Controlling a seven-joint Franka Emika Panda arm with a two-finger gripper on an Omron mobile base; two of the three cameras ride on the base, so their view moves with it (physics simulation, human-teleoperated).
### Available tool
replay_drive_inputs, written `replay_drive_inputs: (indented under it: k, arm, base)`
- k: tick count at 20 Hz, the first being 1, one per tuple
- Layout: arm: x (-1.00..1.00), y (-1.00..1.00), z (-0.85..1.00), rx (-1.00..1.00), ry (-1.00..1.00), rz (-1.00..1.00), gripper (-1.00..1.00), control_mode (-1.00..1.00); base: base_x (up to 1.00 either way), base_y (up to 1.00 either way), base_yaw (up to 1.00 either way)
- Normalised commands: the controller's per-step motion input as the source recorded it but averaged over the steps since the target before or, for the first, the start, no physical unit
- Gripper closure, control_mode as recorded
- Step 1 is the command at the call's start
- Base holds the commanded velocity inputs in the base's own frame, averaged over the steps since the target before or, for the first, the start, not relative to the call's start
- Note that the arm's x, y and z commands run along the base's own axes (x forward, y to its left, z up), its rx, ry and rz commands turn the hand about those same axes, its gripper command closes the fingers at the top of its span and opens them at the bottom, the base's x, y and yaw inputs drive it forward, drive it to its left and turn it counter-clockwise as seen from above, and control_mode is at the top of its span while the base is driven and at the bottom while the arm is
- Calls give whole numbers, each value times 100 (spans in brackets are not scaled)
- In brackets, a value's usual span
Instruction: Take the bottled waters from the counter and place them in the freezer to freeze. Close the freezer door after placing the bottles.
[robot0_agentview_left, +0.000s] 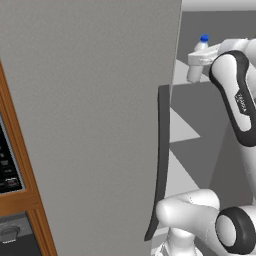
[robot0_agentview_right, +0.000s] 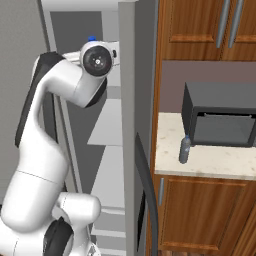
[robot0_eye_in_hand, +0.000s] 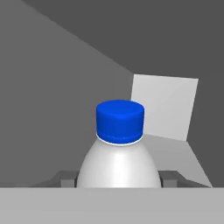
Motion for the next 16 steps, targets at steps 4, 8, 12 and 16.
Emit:
replay_drive_inputs:
  k: [4, 8, 12, 16]
  arm:
    - [35, -3, 0, 0, 0, 5, 100, -100]
    - [35, 0, 0, 0, 0, 0, 100, -100]
    - [31, 0, 0, 0, 0, 0, 100, -100]
    - [27, 0, -1, 0, 0, 0, 100, -100]
  base:
    - [0, 0, 0]
    - [0, 0, 0]
    - [0, 0, 0]
    - [0, 0, 0]
